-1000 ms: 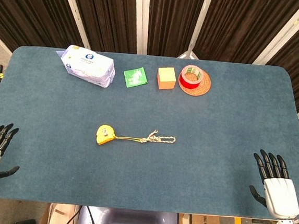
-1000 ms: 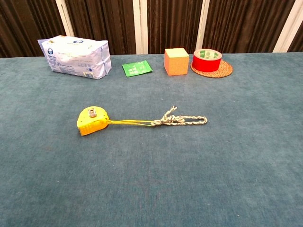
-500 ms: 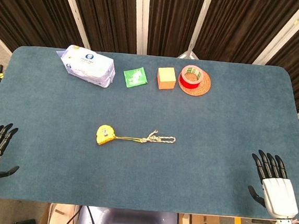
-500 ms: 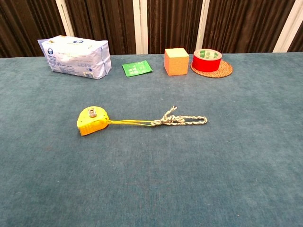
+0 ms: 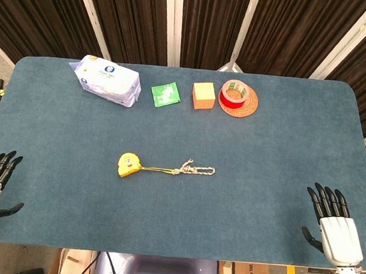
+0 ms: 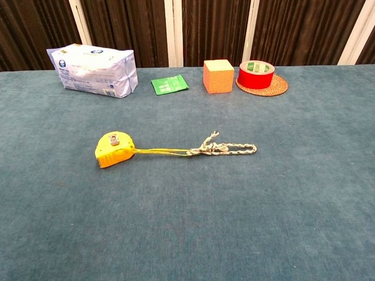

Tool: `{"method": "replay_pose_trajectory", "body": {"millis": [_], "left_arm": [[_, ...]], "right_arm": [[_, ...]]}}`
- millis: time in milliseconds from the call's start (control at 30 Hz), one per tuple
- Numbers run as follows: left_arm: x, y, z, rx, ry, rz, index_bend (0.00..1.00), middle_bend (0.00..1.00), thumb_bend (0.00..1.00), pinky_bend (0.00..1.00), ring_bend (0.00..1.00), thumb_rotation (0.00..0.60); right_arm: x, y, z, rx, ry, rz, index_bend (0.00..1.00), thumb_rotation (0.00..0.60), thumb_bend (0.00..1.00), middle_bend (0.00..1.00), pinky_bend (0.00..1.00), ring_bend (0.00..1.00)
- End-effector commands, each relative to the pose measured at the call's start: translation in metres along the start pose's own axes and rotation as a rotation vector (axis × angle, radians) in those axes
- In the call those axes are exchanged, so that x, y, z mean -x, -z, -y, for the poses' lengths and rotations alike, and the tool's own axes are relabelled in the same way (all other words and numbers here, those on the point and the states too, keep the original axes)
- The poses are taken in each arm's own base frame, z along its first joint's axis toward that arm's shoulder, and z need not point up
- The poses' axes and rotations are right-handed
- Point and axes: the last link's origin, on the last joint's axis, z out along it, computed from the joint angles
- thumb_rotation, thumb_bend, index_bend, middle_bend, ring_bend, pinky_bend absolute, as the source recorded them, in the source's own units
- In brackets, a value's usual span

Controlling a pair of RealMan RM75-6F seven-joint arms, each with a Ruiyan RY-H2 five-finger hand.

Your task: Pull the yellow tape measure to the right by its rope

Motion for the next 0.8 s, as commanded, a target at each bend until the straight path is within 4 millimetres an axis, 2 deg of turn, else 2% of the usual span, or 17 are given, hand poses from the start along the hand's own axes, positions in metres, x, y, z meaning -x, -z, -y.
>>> {"method": "replay_pose_trajectory", "body": {"millis": [33,200,300,600,800], "left_arm": [[0.000,-0.001,0.000,-0.002,0.003,-0.001,0.00,0.00,0.00,0.00,0.00,0.600],[0.001,-0.004,0.001,-0.015,0.010,0.007,0.00,0.00,0.00,0.00,0.00,0.600],[0.003,-0.005,0.002,-0.019,0.009,0.015,0.00,0.00,0.00,0.00,0.00,0.600],[0.003,-0.006,0.000,-0.014,0.016,0.022,0.00,0.00,0.00,0.00,0.00,0.600],[0.003,-0.007,0.001,-0.018,0.025,0.025,0.00,0.00,0.00,0.00,0.00,0.600]], "right_arm": [[-0.001,-0.003,0.003,-0.007,-0.020,-0.009,0.00,0.600,0.27,0.00,0.00,0.00],[-0.002,-0.014,0.009,-0.032,-0.056,-0.021,0.01,0.600,0.27,0.00,0.00,0.00],[-0.002,-0.028,0.018,-0.060,-0.068,-0.026,0.11,0.600,0.27,0.00,0.00,0.00],[0.003,-0.084,0.072,-0.154,-0.122,0.009,0.35,0.600,0.31,0.03,0.00,0.00],[0.018,-0.118,0.104,-0.182,-0.116,0.046,0.39,0.600,0.31,0.06,0.00,0.00]]}}
